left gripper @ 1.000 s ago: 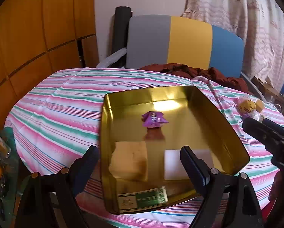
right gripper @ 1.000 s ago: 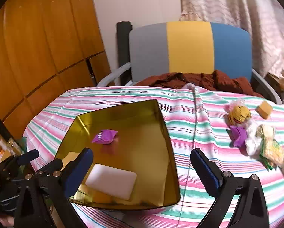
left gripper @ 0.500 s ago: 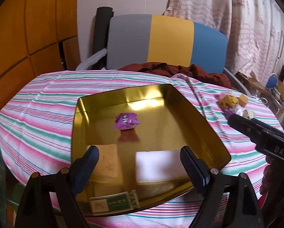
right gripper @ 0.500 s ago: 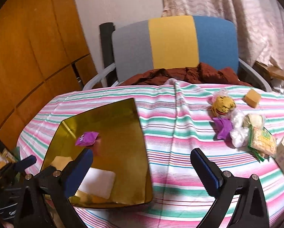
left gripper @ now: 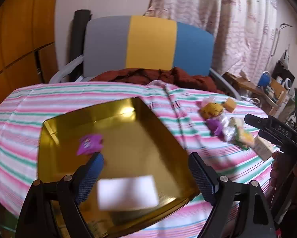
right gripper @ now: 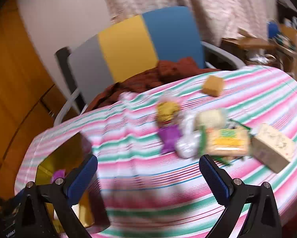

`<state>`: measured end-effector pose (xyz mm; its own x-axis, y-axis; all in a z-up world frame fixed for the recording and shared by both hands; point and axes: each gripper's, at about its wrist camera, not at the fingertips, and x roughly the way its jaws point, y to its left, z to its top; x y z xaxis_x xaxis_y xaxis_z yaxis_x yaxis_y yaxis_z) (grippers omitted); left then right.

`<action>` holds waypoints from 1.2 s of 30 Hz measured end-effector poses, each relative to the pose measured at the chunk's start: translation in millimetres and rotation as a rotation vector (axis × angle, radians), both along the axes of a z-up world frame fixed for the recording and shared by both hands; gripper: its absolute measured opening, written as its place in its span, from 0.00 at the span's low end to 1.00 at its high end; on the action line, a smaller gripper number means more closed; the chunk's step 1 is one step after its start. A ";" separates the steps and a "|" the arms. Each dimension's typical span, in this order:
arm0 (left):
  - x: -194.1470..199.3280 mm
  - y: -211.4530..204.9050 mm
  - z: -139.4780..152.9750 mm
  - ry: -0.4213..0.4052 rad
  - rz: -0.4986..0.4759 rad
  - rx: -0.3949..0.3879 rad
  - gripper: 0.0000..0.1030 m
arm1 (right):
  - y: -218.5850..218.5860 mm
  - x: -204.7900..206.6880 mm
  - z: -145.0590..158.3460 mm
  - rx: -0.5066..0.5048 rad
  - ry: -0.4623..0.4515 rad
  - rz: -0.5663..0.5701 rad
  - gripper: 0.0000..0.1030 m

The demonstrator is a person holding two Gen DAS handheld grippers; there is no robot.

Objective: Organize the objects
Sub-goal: 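Move both tools back toward the remaining items, then grasp the yellow knitted pouch with the left tool while the right tool grasps the pink hair roller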

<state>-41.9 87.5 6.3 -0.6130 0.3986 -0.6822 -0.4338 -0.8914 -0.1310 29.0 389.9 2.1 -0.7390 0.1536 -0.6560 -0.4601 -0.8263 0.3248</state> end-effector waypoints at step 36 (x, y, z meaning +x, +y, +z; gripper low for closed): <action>-162.9 292.4 -93.4 -0.408 -0.234 0.038 0.76 | 157.8 -26.8 -17.3 -0.218 0.058 -0.047 1.00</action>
<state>-204.8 379.8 -87.1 -0.1887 0.5236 -0.8308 -0.5291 -0.7669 -0.3632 2.2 547.7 -15.2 -0.7719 0.0482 -0.6339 -0.4720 -0.7114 0.5207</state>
